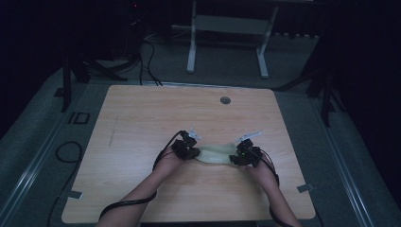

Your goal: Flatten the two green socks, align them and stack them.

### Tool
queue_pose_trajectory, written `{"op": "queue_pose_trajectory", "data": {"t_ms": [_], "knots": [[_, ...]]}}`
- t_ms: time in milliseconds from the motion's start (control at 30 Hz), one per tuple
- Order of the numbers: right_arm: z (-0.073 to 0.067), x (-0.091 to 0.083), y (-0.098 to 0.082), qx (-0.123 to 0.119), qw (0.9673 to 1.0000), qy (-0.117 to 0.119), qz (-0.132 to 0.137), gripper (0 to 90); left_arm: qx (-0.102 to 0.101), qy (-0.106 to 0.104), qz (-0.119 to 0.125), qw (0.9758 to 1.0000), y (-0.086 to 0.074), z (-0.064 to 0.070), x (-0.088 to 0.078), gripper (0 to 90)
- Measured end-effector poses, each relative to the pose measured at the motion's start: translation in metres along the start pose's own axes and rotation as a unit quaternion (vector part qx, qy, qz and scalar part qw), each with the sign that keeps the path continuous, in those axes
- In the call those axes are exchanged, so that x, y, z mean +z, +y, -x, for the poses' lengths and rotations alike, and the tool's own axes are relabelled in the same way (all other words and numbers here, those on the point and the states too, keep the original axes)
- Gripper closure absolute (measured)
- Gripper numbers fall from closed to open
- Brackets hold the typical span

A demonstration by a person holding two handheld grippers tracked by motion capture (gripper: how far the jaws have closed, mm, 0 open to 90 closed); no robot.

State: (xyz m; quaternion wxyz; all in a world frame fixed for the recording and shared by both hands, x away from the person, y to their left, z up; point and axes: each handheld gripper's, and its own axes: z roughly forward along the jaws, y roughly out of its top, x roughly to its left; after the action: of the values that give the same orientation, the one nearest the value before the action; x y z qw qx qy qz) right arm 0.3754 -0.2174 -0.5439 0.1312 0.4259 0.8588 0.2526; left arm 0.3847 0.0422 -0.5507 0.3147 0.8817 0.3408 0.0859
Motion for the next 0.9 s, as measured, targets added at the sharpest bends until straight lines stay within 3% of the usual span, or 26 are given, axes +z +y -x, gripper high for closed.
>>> {"op": "queue_pose_trajectory", "data": {"t_ms": [133,333,400,433,600,667,733,767,867,900], "knots": [[-0.008,0.006,0.009,-0.009,0.9999,0.005,0.002,54.7,-0.017,0.007,0.002,0.9998,-0.009,-0.011,-0.007,83.6],[-0.015,0.013,0.020,-0.018,0.9998,0.009,0.001,52.5,-0.022,0.005,0.002,0.9997,-0.015,-0.016,-0.014,82.1],[-0.016,0.013,0.022,-0.024,0.9996,0.017,0.002,47.2,-0.025,0.000,0.008,0.9997,-0.015,-0.016,-0.015,73.7],[-0.017,0.013,0.022,-0.029,0.9994,0.019,0.003,46.1,-0.023,-0.018,0.033,0.9990,-0.015,-0.014,-0.019,65.2],[-0.017,0.009,0.024,-0.036,0.9988,0.033,0.010,37.9,-0.016,-0.031,0.050,0.9981,-0.015,-0.010,-0.022,42.5],[-0.016,0.002,0.025,-0.029,0.9985,0.039,0.025,26.5,-0.023,-0.039,0.053,0.9975,-0.015,-0.010,-0.022,36.0],[-0.015,-0.001,0.026,-0.025,0.9983,0.041,0.034,22.3,-0.023,-0.044,0.055,0.9972,-0.015,-0.010,-0.022,31.8],[-0.013,-0.007,0.025,-0.027,0.9976,0.049,0.040,13.6,-0.023,-0.038,0.057,0.9974,-0.015,-0.009,-0.022,23.5],[-0.013,-0.009,0.024,-0.025,0.9975,0.050,0.042,14.1,-0.022,-0.036,0.059,0.9974,-0.016,-0.009,-0.023,19.5],[-0.010,-0.013,0.022,-0.018,0.9973,0.048,0.051,12.4,-0.022,-0.031,0.063,0.9973,-0.016,-0.008,-0.025,12.2]]}}
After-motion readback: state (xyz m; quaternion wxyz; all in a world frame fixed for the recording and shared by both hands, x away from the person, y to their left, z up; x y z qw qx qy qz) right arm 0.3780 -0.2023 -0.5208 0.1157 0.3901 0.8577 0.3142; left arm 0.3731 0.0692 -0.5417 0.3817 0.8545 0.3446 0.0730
